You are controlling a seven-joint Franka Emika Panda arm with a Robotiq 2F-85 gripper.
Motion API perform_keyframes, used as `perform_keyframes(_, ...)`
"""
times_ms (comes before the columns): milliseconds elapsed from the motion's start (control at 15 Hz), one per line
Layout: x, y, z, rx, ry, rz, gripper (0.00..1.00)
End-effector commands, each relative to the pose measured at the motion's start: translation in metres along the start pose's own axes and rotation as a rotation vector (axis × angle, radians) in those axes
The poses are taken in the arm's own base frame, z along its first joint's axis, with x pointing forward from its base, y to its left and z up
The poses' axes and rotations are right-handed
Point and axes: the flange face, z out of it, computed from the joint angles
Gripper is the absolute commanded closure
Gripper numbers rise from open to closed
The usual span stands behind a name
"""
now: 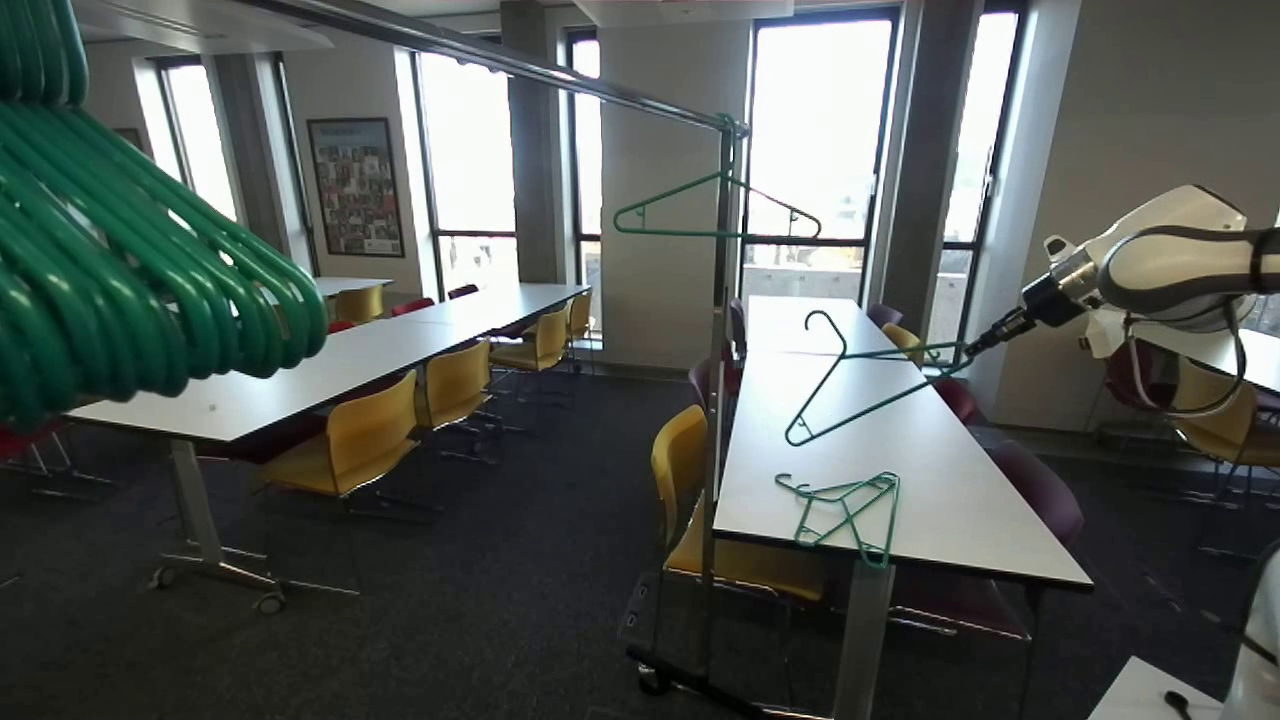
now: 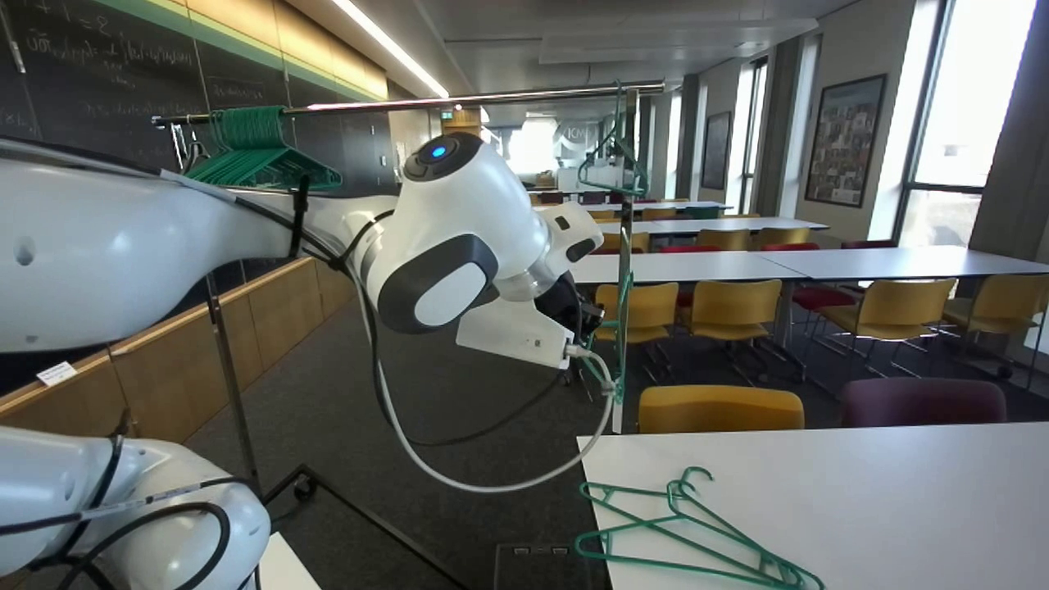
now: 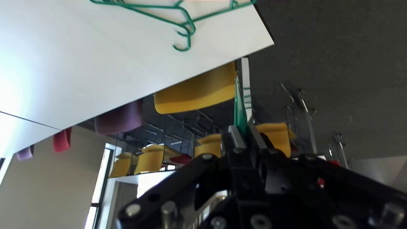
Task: Put one hanger from the rail on the table.
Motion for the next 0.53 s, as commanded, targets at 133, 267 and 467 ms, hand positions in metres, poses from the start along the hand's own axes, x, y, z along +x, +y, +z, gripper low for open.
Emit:
perform_keyframes(133, 0.021, 0.04, 0.024, -0.166, -0.138, -0.16, 0.98)
perform_keyframes(267, 0.041, 0.047, 0.044, -0.208, -0.165, -0.225, 0.98)
perform_keyframes(467, 0.068, 0.05, 0.082, -0.267, -0.202, -0.327, 0.98)
